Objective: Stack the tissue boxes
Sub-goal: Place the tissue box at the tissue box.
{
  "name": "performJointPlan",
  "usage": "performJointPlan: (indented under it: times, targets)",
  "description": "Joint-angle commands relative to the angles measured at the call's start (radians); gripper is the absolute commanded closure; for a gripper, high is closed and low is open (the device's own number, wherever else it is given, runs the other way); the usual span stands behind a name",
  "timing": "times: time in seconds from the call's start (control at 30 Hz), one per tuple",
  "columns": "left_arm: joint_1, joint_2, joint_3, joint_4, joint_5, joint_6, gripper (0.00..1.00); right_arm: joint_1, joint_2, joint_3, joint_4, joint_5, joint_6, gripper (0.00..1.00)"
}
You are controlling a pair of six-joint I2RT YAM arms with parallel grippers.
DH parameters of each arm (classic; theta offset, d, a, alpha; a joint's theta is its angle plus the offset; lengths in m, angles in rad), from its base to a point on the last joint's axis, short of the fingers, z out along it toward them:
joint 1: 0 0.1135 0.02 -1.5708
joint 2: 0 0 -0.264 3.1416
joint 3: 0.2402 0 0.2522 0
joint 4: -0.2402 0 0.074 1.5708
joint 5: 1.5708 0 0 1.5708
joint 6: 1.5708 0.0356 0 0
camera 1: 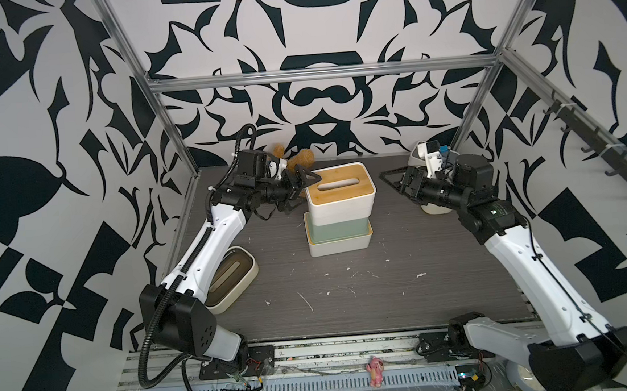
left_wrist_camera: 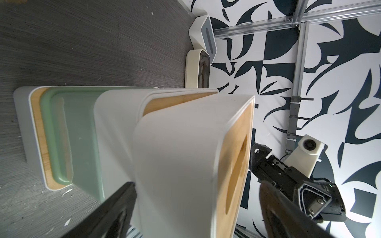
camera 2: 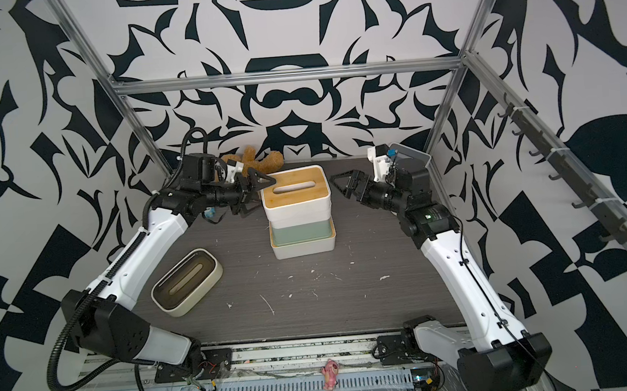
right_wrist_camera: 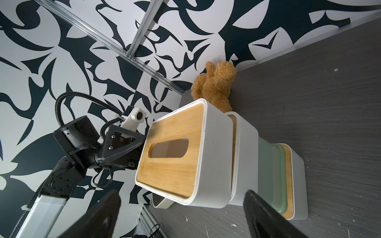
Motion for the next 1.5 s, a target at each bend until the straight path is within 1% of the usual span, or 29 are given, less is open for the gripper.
performJointPlan:
  times: [0.0, 0.23, 0.33, 0.47, 0.53, 0.63, 0.7, 0.77, 0.83, 0.97, 1.1, 1.23, 1.47]
  targets:
    - [0.009, 0.004, 0.021, -0.019, -0.009, 0.015, 0.04, 0.006, -0.01, 0.031, 0.027, 0.006, -0.019, 0.03]
    - [0.013, 0.01, 0.026, -0.036, -0.024, 0.019, 0.03, 0.006, -0.008, 0.034, 0.029, 0.005, -0.022, 0.03]
    - [0.019, 0.01, 0.025, -0.038, -0.029, 0.021, 0.0, 0.006, -0.01, 0.034, 0.022, 0.009, -0.025, 0.03]
    - [0.031, 0.006, 0.031, -0.051, -0.038, 0.025, 0.01, 0.006, -0.01, 0.04, 0.015, 0.013, -0.03, 0.02]
    - [0.049, -0.013, 0.028, -0.07, -0.07, 0.025, 0.01, 0.006, -0.007, 0.046, 0.01, 0.014, -0.035, 0.02]
    - [0.081, -0.071, 0.0, -0.075, -0.131, 0.027, 0.01, 0.006, 0.002, 0.058, 0.006, 0.009, -0.037, 0.01]
    - [0.091, -0.119, -0.017, -0.059, -0.152, 0.041, 0.01, 0.007, 0.011, 0.066, 0.006, -0.005, -0.037, 0.01]
    - [0.091, -0.147, -0.03, -0.022, -0.117, 0.055, 0.01, 0.016, 0.024, 0.076, 0.01, -0.018, -0.039, 0.01]
    - [0.09, -0.156, -0.022, -0.023, -0.07, 0.076, 0.01, 0.03, 0.044, 0.089, 0.011, -0.033, -0.043, 0.01]
    - [0.066, -0.171, -0.016, -0.047, -0.062, 0.125, 0.01, 0.067, 0.099, 0.122, 0.012, -0.055, -0.054, 0.01]
    - [0.035, -0.133, 0.017, -0.07, -0.003, 0.151, 0.01, 0.079, 0.117, 0.133, 0.01, -0.026, -0.061, 0.01]
    - [-0.006, -0.103, 0.056, -0.082, -0.01, 0.17, 0.01, 0.084, 0.134, 0.138, 0.015, -0.032, -0.062, 0.01]
    - [-0.025, -0.067, 0.105, -0.082, -0.013, 0.173, 0.01, 0.101, 0.155, 0.149, 0.019, -0.035, -0.062, 0.01]
